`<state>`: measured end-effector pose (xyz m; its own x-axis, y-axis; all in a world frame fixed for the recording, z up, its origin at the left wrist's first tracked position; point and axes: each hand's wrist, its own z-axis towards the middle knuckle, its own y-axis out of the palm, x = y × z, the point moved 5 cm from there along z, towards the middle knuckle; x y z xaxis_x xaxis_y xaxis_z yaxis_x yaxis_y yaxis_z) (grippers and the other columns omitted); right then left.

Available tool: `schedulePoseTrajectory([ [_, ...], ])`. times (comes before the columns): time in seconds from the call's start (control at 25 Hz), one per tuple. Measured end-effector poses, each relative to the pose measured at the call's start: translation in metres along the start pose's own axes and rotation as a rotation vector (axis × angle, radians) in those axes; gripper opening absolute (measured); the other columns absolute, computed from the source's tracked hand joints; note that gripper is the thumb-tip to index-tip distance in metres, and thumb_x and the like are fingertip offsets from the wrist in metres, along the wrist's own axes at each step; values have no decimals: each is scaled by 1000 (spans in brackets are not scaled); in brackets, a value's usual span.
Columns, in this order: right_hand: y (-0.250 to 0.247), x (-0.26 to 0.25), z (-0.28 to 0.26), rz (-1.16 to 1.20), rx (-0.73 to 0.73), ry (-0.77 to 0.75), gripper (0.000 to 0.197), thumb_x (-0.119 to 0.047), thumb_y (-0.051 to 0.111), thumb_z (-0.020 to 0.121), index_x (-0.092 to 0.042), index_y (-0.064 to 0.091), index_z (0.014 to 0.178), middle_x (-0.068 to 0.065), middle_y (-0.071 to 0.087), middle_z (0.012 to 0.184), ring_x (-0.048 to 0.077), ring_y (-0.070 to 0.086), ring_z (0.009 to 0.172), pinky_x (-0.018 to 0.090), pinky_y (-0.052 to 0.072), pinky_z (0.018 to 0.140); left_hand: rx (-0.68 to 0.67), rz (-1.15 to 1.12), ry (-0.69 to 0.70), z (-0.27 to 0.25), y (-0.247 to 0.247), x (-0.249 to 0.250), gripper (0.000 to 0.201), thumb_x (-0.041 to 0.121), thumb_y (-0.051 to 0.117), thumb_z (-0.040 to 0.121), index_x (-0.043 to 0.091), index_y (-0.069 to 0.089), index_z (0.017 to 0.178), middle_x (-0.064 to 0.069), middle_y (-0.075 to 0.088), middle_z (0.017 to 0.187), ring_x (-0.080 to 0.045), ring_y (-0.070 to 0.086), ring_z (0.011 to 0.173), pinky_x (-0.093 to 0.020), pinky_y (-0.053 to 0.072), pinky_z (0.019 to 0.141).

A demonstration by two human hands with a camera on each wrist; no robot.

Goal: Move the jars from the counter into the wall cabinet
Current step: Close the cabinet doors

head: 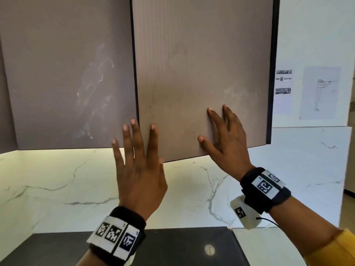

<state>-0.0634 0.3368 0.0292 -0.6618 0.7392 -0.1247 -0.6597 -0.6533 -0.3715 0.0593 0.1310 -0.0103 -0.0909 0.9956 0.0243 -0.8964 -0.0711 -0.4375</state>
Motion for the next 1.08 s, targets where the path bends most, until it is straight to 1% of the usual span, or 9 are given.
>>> schedulePoseTrajectory([
  [0.04,8,3,2,-48,0,-11,74,-64,45,99,-36,23,164,8,11,174,32,14,160,59,25,124,-15,63,7,5,7,0,87,50,41,101,9,-3,163,-19,-14,170,-40,-9,157,-64,7,124],
  [0.08,17,7,3,-96,1,-18,74,-65,41,100,-37,19,165,7,7,175,31,10,161,61,22,124,-46,92,10,11,18,0,92,61,32,100,5,-5,162,-19,-15,170,-39,-12,157,-63,1,125],
  [0.12,27,10,4,-138,1,-20,75,-65,39,101,-36,15,166,6,3,176,31,5,162,62,19,125,-62,95,8,16,30,0,98,66,30,98,1,-8,161,-21,-17,169,-39,-13,157,-62,0,125],
  [0.16,36,14,4,-174,3,-21,76,-66,37,102,-35,12,167,5,-1,176,30,1,163,63,15,126,-55,90,15,21,43,2,103,68,34,97,-1,-10,160,-22,-18,168,-39,-14,157,-61,1,125],
  [0.28,60,22,7,-264,21,-32,77,-66,30,103,-30,8,168,7,-6,176,31,-6,163,65,9,126,-46,101,55,35,76,5,111,63,53,91,1,-7,161,-26,-18,167,-44,-15,155,-61,4,125],
  [0.4,76,27,11,-331,51,-33,78,-63,32,104,-25,9,168,11,-6,175,33,-6,162,66,7,124,-38,118,97,44,102,5,112,58,62,87,7,-3,163,-25,-15,168,-46,-13,155,-64,6,123],
  [0.64,101,32,17,-413,104,-27,76,-58,36,104,-22,15,167,16,1,175,38,-1,162,67,8,124,-12,95,91,61,141,-2,109,53,62,87,5,2,163,-27,-10,168,-47,-9,155,-67,8,122],
  [0.88,110,35,17,-457,169,-8,76,-59,32,103,-22,17,167,15,7,174,37,5,162,65,10,125,67,78,111,66,154,-5,96,66,48,91,18,8,164,-26,-4,169,-47,-6,156,-67,8,121],
  [1.08,117,38,20,-477,179,8,76,-60,31,102,-23,18,167,15,8,174,36,6,162,65,11,125,82,88,109,72,167,-7,98,64,52,90,19,7,164,-26,-3,169,-47,-5,156,-67,8,122],
])
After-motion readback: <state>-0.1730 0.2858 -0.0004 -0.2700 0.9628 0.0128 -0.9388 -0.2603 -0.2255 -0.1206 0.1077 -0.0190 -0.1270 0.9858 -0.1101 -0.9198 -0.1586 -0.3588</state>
